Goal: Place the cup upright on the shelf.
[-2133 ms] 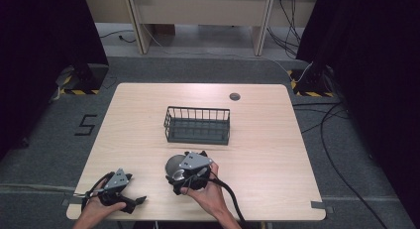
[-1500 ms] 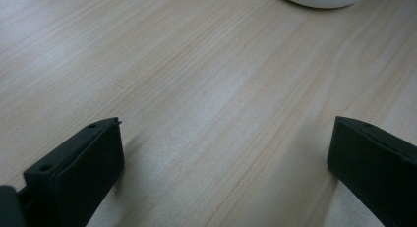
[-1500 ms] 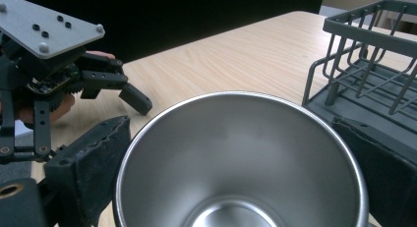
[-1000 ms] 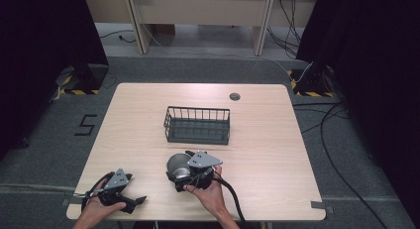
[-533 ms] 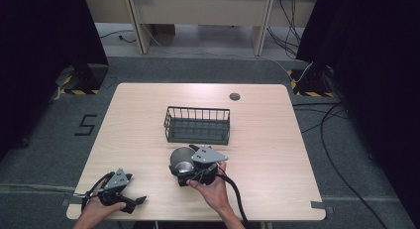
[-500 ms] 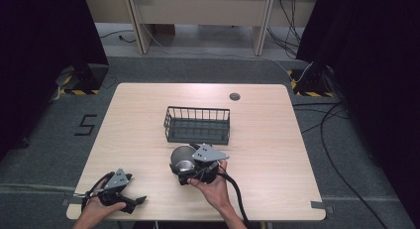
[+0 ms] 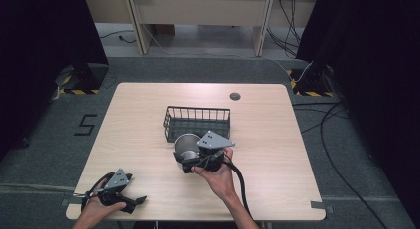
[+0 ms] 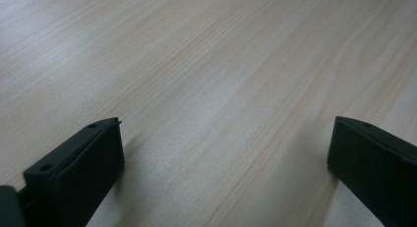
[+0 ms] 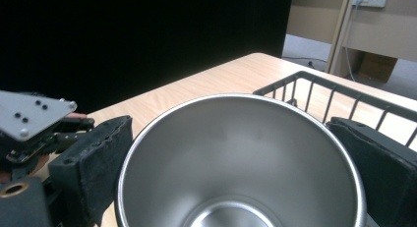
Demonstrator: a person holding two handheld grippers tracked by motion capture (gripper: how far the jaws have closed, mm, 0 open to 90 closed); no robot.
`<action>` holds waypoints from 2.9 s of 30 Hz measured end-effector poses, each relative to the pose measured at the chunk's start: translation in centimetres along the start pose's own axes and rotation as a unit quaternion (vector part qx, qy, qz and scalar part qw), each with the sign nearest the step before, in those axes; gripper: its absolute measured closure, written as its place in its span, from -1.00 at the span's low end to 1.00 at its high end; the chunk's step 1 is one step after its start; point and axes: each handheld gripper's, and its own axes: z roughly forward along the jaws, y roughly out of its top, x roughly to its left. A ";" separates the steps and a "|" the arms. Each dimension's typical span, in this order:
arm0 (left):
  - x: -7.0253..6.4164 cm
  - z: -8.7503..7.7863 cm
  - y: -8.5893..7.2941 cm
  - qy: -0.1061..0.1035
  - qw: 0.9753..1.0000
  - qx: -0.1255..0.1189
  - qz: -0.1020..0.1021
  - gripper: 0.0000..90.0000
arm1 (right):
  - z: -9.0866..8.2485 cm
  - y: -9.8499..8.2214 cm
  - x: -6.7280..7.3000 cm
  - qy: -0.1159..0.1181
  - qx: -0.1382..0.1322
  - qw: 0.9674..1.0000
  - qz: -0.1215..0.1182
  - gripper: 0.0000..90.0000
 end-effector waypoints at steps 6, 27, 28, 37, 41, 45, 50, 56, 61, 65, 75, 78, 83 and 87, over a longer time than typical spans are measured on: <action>0.0 0.0 0.0 0.000 1.000 0.000 0.000 -1.00 | -0.2 1.3 -0.6 -0.007 0.008 1.000 -0.001 -0.86; 0.0 0.0 0.0 0.000 1.000 0.000 -0.001 -1.00 | 0.2 7.7 -3.8 -0.039 -0.005 0.999 -0.007 -0.86; 0.0 0.0 0.0 0.000 1.000 0.000 -0.001 -1.00 | 0.2 7.7 -3.8 -0.039 -0.005 0.999 -0.007 -0.86; 0.0 0.0 0.0 0.000 1.000 0.000 -0.001 -1.00 | 1.7 8.7 -5.3 -0.059 0.003 0.998 0.000 -0.86; 0.0 0.0 0.0 0.000 1.000 0.000 0.000 -1.00 | 2.5 8.8 -6.1 -0.067 0.007 0.998 0.005 -0.86; 0.0 0.0 0.0 0.000 1.000 0.000 0.000 -1.00 | 3.2 8.9 -6.8 -0.073 0.009 0.997 0.009 -0.86; 0.0 0.0 0.0 0.000 1.000 0.000 0.000 -1.00 | 4.0 8.9 -7.4 -0.079 0.011 0.997 0.012 -0.86; 0.0 0.0 0.0 -0.001 1.000 0.000 0.000 -1.00 | 5.0 8.5 -8.5 -0.091 0.018 0.995 0.023 -0.86; 0.0 0.0 0.0 -0.001 1.000 0.000 0.000 -1.00 | 5.5 8.2 -9.2 -0.099 0.022 0.994 0.032 -0.86; 0.0 0.0 0.0 -0.001 1.000 0.000 0.000 -1.00 | 5.9 7.9 -9.6 -0.104 0.026 0.994 0.035 -0.86; 0.0 0.0 0.0 -0.001 1.000 -0.001 0.000 -1.00 | 6.7 7.0 -10.1 -0.110 0.038 0.992 0.042 -0.86; 0.0 0.0 0.0 -0.001 1.000 0.000 0.000 -1.00 | 6.9 6.5 -10.2 -0.112 0.045 0.992 0.041 -0.86; 0.0 0.0 0.0 -0.001 1.000 0.000 0.000 -1.00 | 7.2 5.5 -10.6 -0.111 0.049 0.991 0.057 -0.87; 0.0 0.0 0.0 -0.002 1.000 0.000 0.000 -1.00 | 7.6 4.7 -10.6 -0.116 0.059 0.990 0.053 -0.87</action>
